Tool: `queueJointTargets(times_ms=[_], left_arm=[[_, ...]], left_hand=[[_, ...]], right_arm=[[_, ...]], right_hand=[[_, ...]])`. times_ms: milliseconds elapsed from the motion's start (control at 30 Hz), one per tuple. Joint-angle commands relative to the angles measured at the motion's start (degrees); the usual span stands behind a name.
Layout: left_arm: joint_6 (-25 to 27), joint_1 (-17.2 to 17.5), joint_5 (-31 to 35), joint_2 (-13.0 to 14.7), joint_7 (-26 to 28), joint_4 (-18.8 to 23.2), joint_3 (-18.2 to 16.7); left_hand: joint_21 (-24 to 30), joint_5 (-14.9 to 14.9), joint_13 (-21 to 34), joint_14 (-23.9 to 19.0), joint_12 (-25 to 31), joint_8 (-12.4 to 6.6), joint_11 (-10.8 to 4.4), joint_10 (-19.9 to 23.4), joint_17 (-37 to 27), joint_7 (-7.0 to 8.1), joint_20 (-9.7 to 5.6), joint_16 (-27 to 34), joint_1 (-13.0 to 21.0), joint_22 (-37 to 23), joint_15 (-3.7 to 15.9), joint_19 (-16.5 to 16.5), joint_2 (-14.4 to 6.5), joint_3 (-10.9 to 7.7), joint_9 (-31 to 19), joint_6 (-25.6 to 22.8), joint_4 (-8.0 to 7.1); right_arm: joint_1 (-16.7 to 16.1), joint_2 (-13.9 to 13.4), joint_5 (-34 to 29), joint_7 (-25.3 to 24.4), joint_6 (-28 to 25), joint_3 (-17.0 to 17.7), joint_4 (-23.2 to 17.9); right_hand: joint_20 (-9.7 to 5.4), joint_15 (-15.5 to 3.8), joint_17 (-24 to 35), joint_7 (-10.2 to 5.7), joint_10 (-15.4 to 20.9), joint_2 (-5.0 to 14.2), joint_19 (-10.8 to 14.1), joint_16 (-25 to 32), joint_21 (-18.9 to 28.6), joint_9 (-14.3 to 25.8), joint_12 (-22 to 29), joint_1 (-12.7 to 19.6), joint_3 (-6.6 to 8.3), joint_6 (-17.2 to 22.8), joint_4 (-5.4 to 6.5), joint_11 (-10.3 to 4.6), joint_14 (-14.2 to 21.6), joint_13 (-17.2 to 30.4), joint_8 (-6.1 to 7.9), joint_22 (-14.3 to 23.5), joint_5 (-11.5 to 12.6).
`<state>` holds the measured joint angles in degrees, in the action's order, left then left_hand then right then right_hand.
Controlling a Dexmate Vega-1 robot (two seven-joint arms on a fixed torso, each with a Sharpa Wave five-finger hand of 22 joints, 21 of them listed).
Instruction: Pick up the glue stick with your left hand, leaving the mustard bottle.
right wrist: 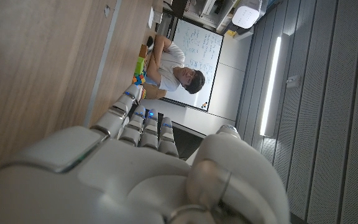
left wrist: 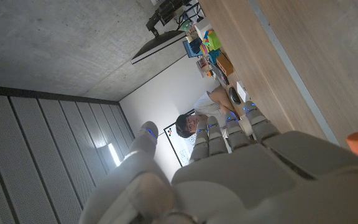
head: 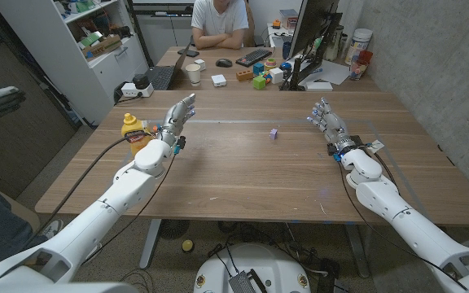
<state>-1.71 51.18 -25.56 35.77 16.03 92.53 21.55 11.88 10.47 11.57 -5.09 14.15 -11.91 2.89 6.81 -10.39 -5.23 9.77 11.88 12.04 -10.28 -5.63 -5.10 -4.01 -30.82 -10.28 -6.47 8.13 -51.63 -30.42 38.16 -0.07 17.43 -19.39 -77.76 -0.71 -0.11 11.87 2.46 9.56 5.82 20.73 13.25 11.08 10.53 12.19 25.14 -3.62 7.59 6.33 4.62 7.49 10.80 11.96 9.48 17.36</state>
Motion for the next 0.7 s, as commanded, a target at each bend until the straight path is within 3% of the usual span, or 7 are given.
queueJointTargets(times_ms=[33, 500, 700], left_arm=[[17.7, -0.8, 10.0, 5.7, 11.0, 10.6, 0.6], [31.1, -7.7, 19.9, 8.3, 10.9, 13.7, 4.7], [42.2, -12.3, 24.0, 11.0, 6.4, 17.5, 8.1]], left_hand=[[0.6, 0.0, 0.3, -1.4, 0.7, -0.76, -0.22, 1.5, -0.1, 0.14, 0.24, 0.4, 1.2, -0.3, 0.04, -0.9, 0.0, -0.42, -0.2, -1.7, 0.50], [1.1, 0.0, 1.0, -6.2, 2.0, -1.14, -1.67, 5.2, -0.3, 1.04, 2.07, 1.3, 3.1, -0.5, 0.13, -3.0, 0.3, -0.77, -0.3, -5.2, 1.23], [1.5, 0.0, 1.2, -8.9, 2.3, -0.98, -1.13, 6.3, -0.4, 1.02, 2.34, 1.9, 4.2, -0.6, -0.86, -4.2, 0.6, -0.90, -0.4, -5.9, 1.51]], right_arm=[[-1.1, -0.5, 0.3, -0.1, 0.2, 0.5, -0.5], [-3.1, -1.6, 0.7, -0.4, 0.5, 1.4, -1.7], [-3.6, -1.6, 0.4, -1.7, 1.0, 2.0, -2.0]], right_hand=[[0.26, 0.21, 0.2, 0.07, 0.6, 0.17, 0.3, 0.2, 0.1, 0.3, 0.2, 0.4, -0.02, 0.6, -0.16, 0.20, 0.5, 0.2, 0.23, 0.2, -0.1], [0.36, 0.26, 0.2, -0.13, 0.9, 0.21, 0.4, 0.3, 0.1, 0.3, 0.2, 0.3, -0.08, 1.1, -0.20, 0.01, 1.0, 0.2, 0.28, 0.3, -0.3], [0.49, 0.37, 0.3, -0.25, 1.1, 0.21, 0.4, 0.3, 0.1, 0.3, 0.2, 0.1, -0.12, 1.5, -0.18, 0.04, 1.2, 0.2, 0.36, 0.3, -0.4]])
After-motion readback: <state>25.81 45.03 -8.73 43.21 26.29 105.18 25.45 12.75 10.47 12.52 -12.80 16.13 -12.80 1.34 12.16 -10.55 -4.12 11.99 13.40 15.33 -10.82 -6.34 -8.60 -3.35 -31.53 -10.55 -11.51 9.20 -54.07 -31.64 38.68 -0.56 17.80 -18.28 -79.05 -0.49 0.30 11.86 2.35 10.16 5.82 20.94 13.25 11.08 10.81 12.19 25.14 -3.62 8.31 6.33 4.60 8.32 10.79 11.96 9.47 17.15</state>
